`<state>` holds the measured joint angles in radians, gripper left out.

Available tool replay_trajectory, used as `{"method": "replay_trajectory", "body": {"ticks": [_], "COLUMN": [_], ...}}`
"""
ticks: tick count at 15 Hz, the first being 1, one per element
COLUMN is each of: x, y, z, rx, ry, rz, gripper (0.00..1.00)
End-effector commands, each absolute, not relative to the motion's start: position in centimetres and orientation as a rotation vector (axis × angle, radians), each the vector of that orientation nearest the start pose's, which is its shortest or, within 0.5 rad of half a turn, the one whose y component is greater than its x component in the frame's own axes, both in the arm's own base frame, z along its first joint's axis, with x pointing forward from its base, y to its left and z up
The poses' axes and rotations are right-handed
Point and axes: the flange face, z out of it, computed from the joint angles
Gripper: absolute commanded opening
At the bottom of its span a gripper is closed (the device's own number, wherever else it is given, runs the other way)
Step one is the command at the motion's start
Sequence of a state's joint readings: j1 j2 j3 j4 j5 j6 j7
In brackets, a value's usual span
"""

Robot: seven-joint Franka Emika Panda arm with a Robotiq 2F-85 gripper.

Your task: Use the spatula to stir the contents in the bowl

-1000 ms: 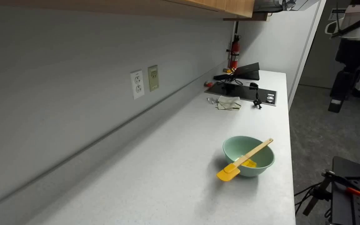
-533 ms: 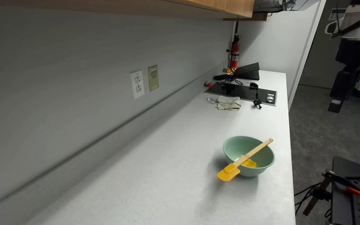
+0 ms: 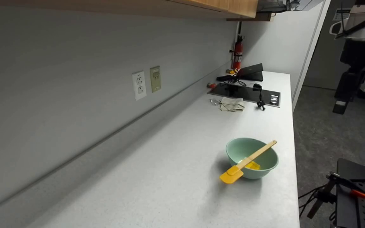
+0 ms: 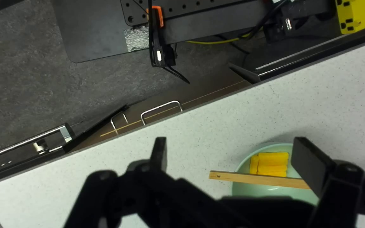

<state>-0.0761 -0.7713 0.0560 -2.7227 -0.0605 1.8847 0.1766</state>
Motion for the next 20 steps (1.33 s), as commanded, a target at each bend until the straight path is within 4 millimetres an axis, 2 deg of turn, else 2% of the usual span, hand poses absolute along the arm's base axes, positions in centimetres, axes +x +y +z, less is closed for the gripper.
{"method": "replay_trajectory", "body": {"ticks": [1,8,12,13,14,18,20], "x": [30.7,30.7,30.9,30.7,30.7,30.7,30.9], "y": [-1.1,-1.1,-0.5,-0.3,-0.8,-0.5,0.1], "z": [43.9,43.9,43.6,43.5,43.7,43.6,43.4], "rx": [-3.225,-3.225,-3.251,-3.247,-3.232,-3.237,-3.252], "ry": [0.312,0.312,0.298,0.248,0.292,0.276,0.199], "rz": [0.1,0.1,0.065,0.092,0.098,0.103,0.103], "gripper": [1.0,1.0,1.0,1.0,1.0,1.0,1.0]}}
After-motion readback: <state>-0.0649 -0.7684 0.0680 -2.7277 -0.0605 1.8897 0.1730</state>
